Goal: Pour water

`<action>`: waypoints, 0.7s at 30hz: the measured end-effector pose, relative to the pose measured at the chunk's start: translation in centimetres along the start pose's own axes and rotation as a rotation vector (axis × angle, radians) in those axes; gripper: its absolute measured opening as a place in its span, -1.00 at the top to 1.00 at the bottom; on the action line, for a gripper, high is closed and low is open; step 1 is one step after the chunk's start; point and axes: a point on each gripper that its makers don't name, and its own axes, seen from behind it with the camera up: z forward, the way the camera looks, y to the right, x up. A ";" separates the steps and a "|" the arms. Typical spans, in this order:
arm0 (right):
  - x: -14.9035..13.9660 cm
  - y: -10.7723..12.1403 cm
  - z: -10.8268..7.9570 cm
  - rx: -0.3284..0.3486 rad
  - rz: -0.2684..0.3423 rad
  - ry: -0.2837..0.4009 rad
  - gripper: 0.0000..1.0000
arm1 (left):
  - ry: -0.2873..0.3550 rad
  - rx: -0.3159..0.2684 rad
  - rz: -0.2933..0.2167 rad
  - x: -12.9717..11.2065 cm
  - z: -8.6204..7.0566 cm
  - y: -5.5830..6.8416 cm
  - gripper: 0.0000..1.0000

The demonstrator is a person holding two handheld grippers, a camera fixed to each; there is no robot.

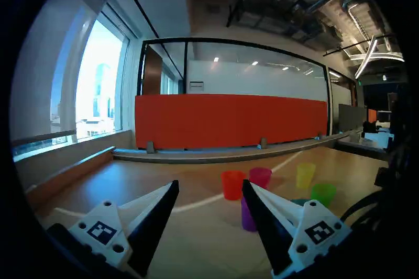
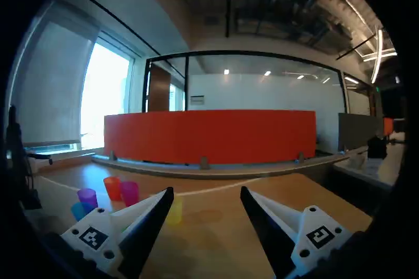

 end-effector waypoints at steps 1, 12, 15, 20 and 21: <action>0.1 0.2 0.0 -0.015 0.006 0.009 -0.97 | 0.003 0.005 -0.007 0.0 0.1 0.0 -0.79; -0.6 0.7 0.0 -0.074 0.045 0.037 -0.97 | 0.020 0.030 -0.027 0.2 0.9 0.1 -0.79; -0.6 0.8 0.0 -0.081 0.039 0.040 -0.97 | 0.019 0.030 -0.026 0.0 1.1 0.2 -0.79; -0.7 1.1 0.0 -0.091 0.042 0.035 -0.97 | 0.024 0.037 -0.026 -0.1 1.3 0.2 -0.79; -0.7 1.1 -0.1 -0.091 0.041 0.034 -0.97 | 0.025 0.037 -0.028 -0.1 1.3 0.2 -0.79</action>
